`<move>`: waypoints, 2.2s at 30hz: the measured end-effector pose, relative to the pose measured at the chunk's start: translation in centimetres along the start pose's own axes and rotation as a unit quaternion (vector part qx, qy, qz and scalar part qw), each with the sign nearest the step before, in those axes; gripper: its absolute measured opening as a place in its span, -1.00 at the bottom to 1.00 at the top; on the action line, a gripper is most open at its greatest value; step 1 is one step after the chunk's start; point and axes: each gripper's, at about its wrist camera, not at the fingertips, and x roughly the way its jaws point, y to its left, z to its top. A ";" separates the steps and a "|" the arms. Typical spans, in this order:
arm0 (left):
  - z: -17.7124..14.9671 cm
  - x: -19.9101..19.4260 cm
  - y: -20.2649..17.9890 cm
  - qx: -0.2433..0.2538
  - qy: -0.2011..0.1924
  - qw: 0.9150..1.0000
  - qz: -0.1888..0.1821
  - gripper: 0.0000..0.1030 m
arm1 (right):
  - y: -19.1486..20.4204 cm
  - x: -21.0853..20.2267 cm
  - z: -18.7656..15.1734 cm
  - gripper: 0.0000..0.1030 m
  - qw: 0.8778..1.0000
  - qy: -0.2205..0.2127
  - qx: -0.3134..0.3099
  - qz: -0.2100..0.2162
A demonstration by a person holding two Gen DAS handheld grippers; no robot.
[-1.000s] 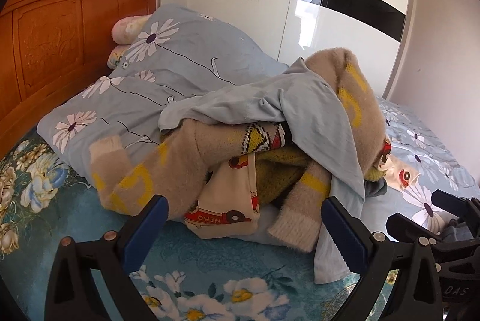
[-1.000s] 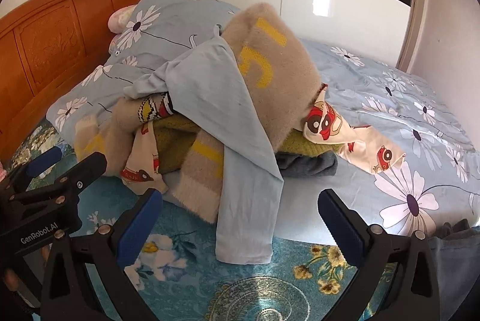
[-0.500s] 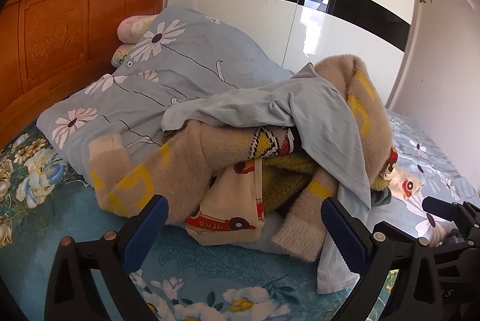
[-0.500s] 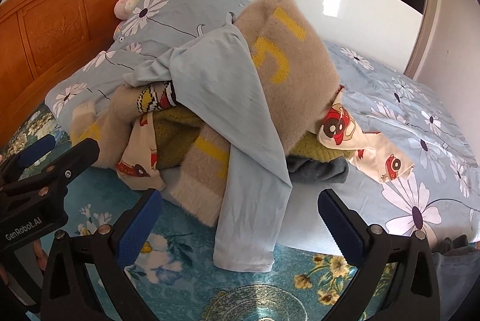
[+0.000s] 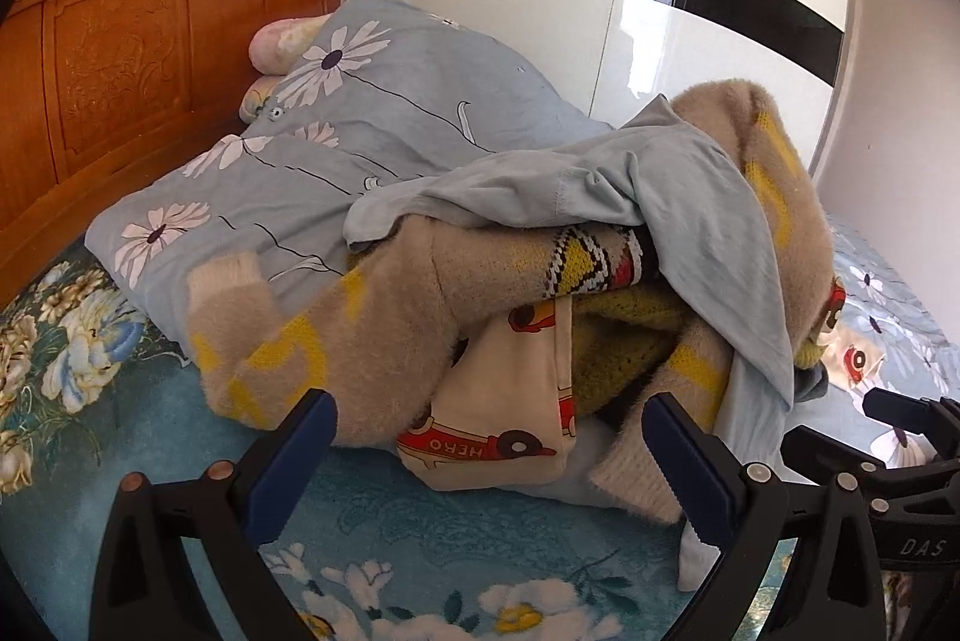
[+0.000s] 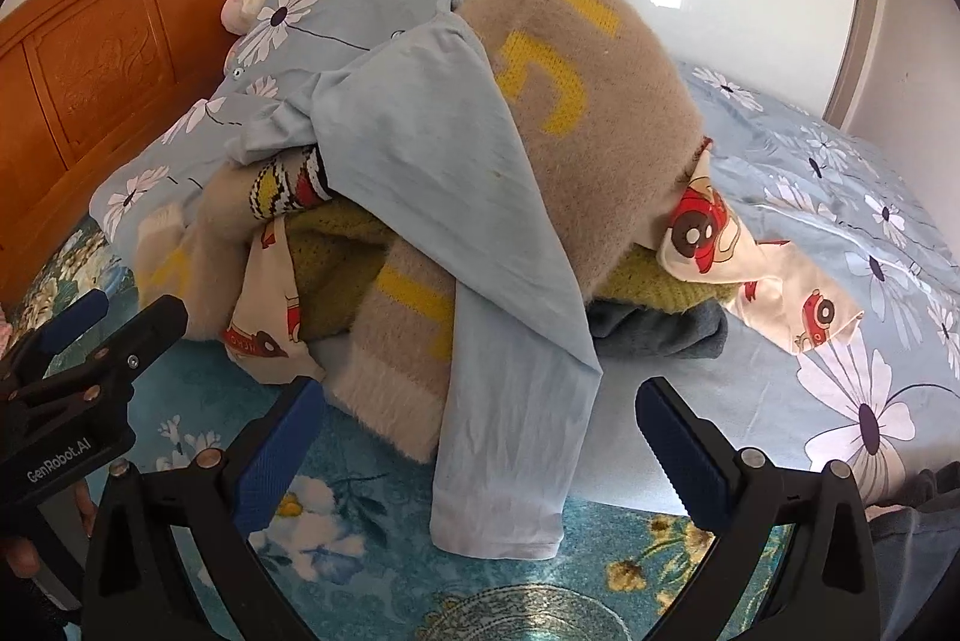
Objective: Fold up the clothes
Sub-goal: 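Reach both grippers toward the light blue shirt on the clothes heap, then grasp the light blue shirt with the left gripper and pull it off the heap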
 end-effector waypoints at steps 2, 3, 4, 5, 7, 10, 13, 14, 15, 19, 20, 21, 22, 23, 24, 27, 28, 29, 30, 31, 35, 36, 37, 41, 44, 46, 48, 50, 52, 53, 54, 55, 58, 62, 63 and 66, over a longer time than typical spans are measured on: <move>0.1 0.2 0.1 0.006 -0.001 1.000 0.003 1.00 | -0.1 0.4 0.1 1.00 1.000 0.002 0.003 0.002; 0.2 0.3 0.3 0.005 -0.002 1.000 0.004 1.00 | -0.1 0.5 0.1 1.00 1.000 0.000 0.005 -0.001; 0.3 0.4 0.4 0.003 -0.004 1.000 0.005 1.00 | -0.1 0.5 0.2 1.00 1.000 -0.002 0.006 -0.005; 0.5 0.5 0.6 0.002 -0.005 1.000 0.007 1.00 | -0.2 0.6 0.3 1.00 1.000 -0.003 0.008 -0.008; 0.7 0.7 0.8 0.000 -0.007 1.000 0.010 1.00 | -0.2 0.8 0.4 1.00 1.000 -0.006 0.011 -0.016; 1.0 1.1 1.1 0.001 -0.005 1.000 0.011 1.00 | -0.1 1.1 0.6 1.00 1.000 -0.009 0.011 -0.012; 1.2 1.5 1.3 0.003 -0.001 1.000 0.004 1.00 | 0.1 1.4 0.6 1.00 1.000 -0.015 0.001 -0.009; 1.2 1.6 1.3 0.003 0.000 1.000 0.004 1.00 | 0.1 1.3 0.6 1.00 1.000 -0.018 -0.003 -0.006; 1.3 1.8 1.3 0.004 0.001 1.000 0.003 1.00 | 0.2 1.3 0.6 1.00 1.000 -0.021 -0.006 -0.004; 1.4 2.4 1.0 0.008 0.010 1.000 -0.002 1.00 | 0.7 1.4 0.4 1.00 1.000 -0.025 -0.017 0.002; 1.4 2.6 0.9 0.011 0.011 1.000 -0.003 1.00 | 0.8 1.4 0.3 1.00 1.000 -0.025 -0.017 0.004; 1.5 2.8 0.7 0.015 0.013 1.000 -0.004 1.00 | 0.8 1.4 0.2 1.00 1.000 -0.025 -0.017 0.005; 1.5 3.0 0.6 0.020 0.016 1.000 -0.005 1.00 | 0.8 1.4 0.2 1.00 1.000 -0.025 -0.016 0.006; 1.5 3.1 0.4 0.025 0.017 1.000 -0.007 1.00 | 0.8 1.4 0.1 1.00 1.000 -0.025 -0.015 0.007; 1.5 3.2 0.3 0.031 0.018 0.999 -0.009 1.00 | 0.7 1.4 0.0 1.00 1.000 -0.025 -0.015 0.008; 1.6 3.5 -0.2 0.041 0.020 0.999 -0.015 1.00 | 0.4 1.4 -0.3 1.00 1.000 -0.026 -0.015 0.008; 1.7 3.6 -0.3 0.042 0.020 0.999 -0.017 1.00 | 0.3 1.4 -0.3 1.00 1.000 -0.026 -0.015 0.008; 1.8 3.7 -0.4 0.044 0.020 0.999 -0.019 1.00 | 0.2 1.5 -0.2 1.00 1.000 -0.025 -0.014 0.008; 2.0 3.9 -0.4 0.047 0.021 0.998 -0.022 1.00 | 0.1 1.5 -0.2 1.00 1.000 -0.024 -0.013 0.009; 2.4 4.1 -0.5 0.052 0.023 0.998 -0.025 1.00 | -0.1 1.5 -0.2 1.00 1.000 -0.023 -0.011 0.011; 5.2 4.7 -1.2 0.102 0.008 0.995 -0.011 1.00 | -1.2 0.7 -0.8 1.00 1.000 -0.024 -0.004 0.010; 6.0 5.0 -1.7 0.120 0.005 0.993 -0.007 1.00 | -1.6 0.5 -1.0 1.00 1.000 -0.024 -0.001 0.007; 6.6 5.2 -2.2 0.133 0.003 0.991 -0.007 1.00 | -2.0 0.2 -1.2 1.00 1.000 -0.025 0.002 0.003; 8.6 6.6 -3.8 0.158 0.019 0.987 -0.013 1.00 | -3.6 -0.5 -2.1 1.00 0.999 -0.023 0.029 -0.002; 9.3 7.5 -5.2 0.183 0.024 0.983 0.000 0.78 | -4.4 -0.8 -2.8 1.00 0.999 -0.016 0.046 0.000; 9.6 8.0 -5.9 0.194 0.034 0.980 0.004 0.60 | -4.9 -1.2 -3.3 1.00 0.999 -0.013 0.050 -0.001; 9.8 8.2 -6.1 0.195 0.039 0.980 -0.009 0.33 | -5.3 -1.6 -3.8 1.00 0.998 -0.010 0.054 -0.003; 10.6 8.2 -6.3 0.188 0.043 0.981 -0.019 -0.41 | -5.7 -2.0 -4.1 1.00 0.998 -0.008 0.058 -0.005; 11.5 8.0 -6.4 0.181 0.039 0.983 -0.014 -0.81 | -5.9 -2.5 -4.1 1.00 0.998 -0.010 0.064 -0.005; 12.1 7.7 -6.5 0.178 0.032 0.983 -0.008 -0.85 | -6.0 -2.8 -4.1 1.00 0.998 -0.010 0.066 -0.006; 12.9 7.4 -6.4 0.174 0.024 0.984 -0.006 -0.86 | -6.1 -3.3 -4.1 1.00 0.998 -0.011 0.067 -0.008; 13.8 6.9 -6.4 0.169 0.017 0.985 -0.004 -0.88 | -6.3 -3.7 -4.2 1.00 0.998 -0.013 0.068 -0.010; 17.0 4.6 -6.4 0.154 -0.024 0.988 0.003 -0.90 | -6.5 -5.4 -4.3 1.00 0.997 -0.020 0.067 -0.017; 22.0 -0.1 -6.4 0.140 -0.082 0.987 0.003 -0.91 | -7.1 -7.8 -4.2 1.00 0.996 -0.031 0.074 -0.026; 23.1 -1.9 -6.5 0.141 -0.103 0.985 0.001 -0.91 | -7.2 -8.4 -4.2 1.00 0.996 -0.034 0.077 -0.028; 26.3 -7.3 -6.6 0.142 -0.159 0.977 -0.007 -0.91 | -7.5 -10.5 -4.1 1.00 0.995 -0.048 0.082 -0.034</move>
